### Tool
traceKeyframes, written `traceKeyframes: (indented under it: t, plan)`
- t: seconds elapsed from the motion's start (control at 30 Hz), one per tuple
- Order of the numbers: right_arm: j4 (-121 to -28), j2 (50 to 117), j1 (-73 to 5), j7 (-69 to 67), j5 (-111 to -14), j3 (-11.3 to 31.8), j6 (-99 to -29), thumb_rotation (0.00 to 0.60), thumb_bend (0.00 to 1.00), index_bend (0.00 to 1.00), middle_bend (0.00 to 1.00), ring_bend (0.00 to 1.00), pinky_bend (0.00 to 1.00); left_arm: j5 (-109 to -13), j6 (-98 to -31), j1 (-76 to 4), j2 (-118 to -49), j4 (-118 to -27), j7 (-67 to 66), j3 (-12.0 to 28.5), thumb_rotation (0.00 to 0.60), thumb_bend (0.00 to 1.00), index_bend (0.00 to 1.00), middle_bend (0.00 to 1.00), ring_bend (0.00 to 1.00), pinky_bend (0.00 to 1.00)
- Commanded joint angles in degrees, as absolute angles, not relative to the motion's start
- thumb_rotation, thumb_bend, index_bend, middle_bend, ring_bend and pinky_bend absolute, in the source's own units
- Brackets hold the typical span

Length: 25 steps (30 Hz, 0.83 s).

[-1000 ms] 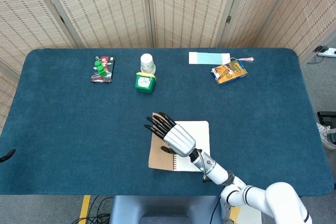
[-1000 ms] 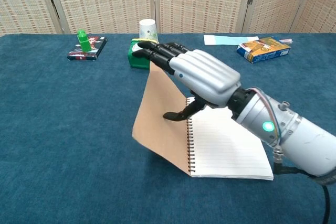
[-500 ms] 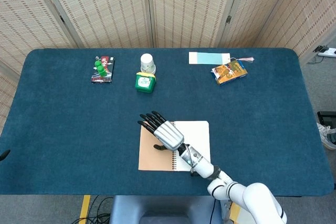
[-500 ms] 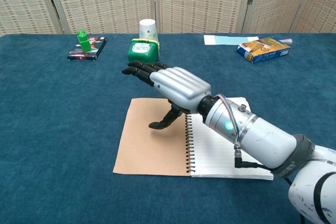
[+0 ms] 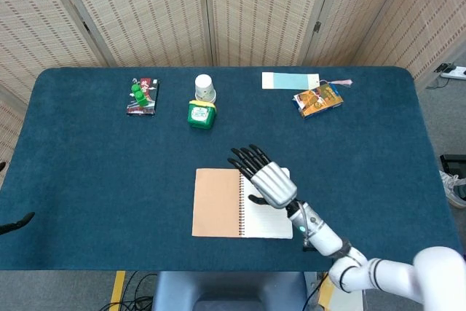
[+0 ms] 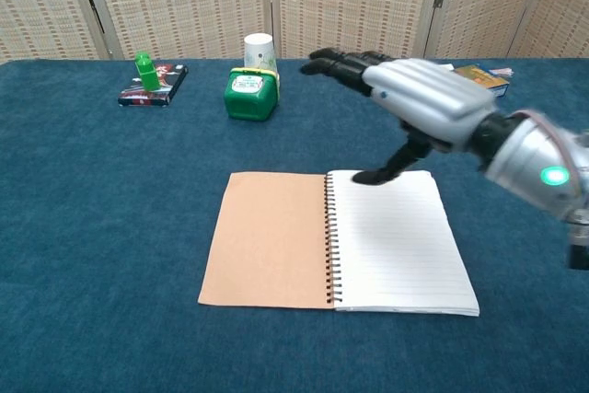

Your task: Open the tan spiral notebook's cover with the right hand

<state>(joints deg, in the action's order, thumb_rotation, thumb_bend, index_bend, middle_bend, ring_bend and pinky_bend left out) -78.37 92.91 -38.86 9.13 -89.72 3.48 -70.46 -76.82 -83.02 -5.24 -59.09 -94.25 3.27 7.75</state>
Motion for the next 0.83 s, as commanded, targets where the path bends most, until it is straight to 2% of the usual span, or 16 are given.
traceKeyframes:
  t: [0.03,0.23,0.43,0.53,0.83]
  plan:
    - [-102.58,72.33,-25.84,30.32,-79.78,-2.03,-75.43,0.6,0.19,0.0,0.0,0.0,0.0,-78.14,-83.25,-5.57,-60.09,-95.05,-0.95,6.58,0.587,0.13,0.08,0.15,0.07,0.17]
    - [-106.44,66.89,-16.63,31.25,-80.49,-5.62,-85.72,0.6,0.19,0.0,0.0,0.0,0.0,-79.74,-82.19,-6.14,-60.55,-95.81,-3.08,5.25,0.595,0.13,0.11,0.15,0.08,0.17]
    - [-96.19,70.61,-7.73,21.37,-85.89,-5.99,-98.02,0.6,0.2,0.0,0.0,0.0,0.0,-80.57,-82.32,-6.4,-61.5,-95.09,-3.18,4.95,0.594,0.13,0.08,0.15,0.07,0.17]
    - [-92.8,71.76,-6.37,18.65,-86.17,-5.61,-98.25,0.6,0.2,0.0,0.0,0.0,0.0,-80.58,-82.33,-6.44,-61.66,-95.02,-3.52,4.87,0.592,0.13,0.08,0.15,0.07,0.17]
    - [-93.0,70.35,-4.93,15.19,-86.02,-4.33,-95.82,0.6,0.24,0.0,0.0,0.0,0.0,-80.65,-80.21,-7.97,-62.82,-93.22,-2.42,4.99,0.594,0.13,0.04,0.14,0.07,0.17]
